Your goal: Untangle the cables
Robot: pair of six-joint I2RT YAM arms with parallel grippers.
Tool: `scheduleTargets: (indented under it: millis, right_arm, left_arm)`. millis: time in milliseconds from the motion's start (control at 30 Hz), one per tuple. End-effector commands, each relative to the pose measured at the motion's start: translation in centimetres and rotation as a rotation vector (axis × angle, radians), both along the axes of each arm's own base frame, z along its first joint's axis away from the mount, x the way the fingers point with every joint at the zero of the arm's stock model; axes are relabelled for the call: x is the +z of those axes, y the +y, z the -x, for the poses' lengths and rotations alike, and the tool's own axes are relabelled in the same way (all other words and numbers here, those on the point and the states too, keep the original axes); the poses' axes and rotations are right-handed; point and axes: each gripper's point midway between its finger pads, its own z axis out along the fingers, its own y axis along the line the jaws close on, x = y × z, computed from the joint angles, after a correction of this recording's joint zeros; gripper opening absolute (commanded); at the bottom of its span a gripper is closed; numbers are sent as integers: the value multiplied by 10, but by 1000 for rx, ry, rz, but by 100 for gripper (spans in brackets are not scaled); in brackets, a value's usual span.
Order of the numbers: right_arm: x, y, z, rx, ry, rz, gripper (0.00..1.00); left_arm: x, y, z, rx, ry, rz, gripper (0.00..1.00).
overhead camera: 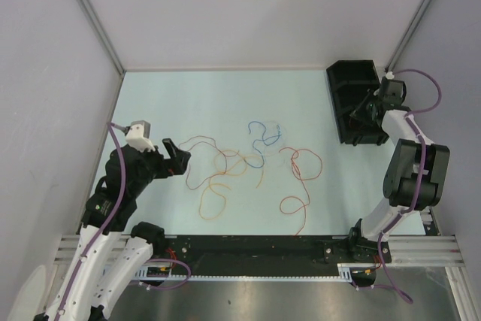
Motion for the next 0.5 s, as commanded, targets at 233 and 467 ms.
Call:
scheduleTargets:
  millis: [233, 467]
  right_arm:
    - [8, -21, -10, -112, -44, 62, 12]
    - [37, -33, -2, -173, -56, 112, 53]
  left_arm:
    - [6, 2, -2, -5, -33, -8, 100]
    - [6, 2, -2, -3, -35, -8, 100]
